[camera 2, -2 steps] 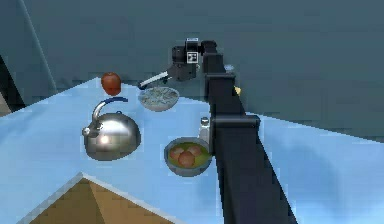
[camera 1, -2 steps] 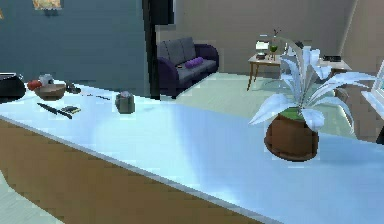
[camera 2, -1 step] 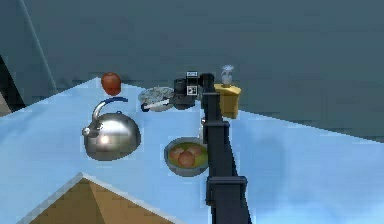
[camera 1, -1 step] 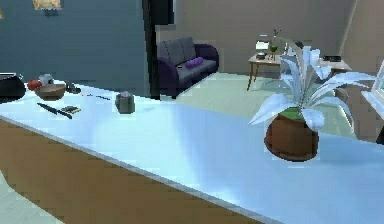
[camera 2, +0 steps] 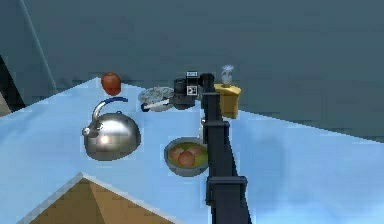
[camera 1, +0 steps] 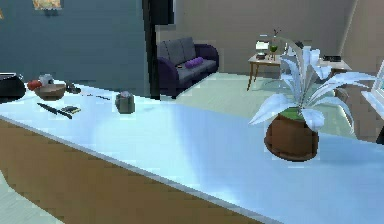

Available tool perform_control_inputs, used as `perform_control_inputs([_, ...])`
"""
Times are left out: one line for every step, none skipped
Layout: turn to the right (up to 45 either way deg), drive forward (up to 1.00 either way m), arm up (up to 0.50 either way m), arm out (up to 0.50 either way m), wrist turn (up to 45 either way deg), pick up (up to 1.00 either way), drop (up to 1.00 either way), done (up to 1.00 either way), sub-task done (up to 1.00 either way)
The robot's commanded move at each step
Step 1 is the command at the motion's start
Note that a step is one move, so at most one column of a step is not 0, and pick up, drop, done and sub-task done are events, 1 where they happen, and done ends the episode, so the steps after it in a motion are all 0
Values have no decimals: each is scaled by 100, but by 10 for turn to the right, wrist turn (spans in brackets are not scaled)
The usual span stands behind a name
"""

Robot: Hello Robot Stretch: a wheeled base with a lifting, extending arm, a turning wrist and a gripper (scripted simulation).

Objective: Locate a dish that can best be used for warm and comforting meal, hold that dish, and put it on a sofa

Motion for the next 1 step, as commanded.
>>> perform_control_inputs([0,0,10,0,0,0,0,0,0])
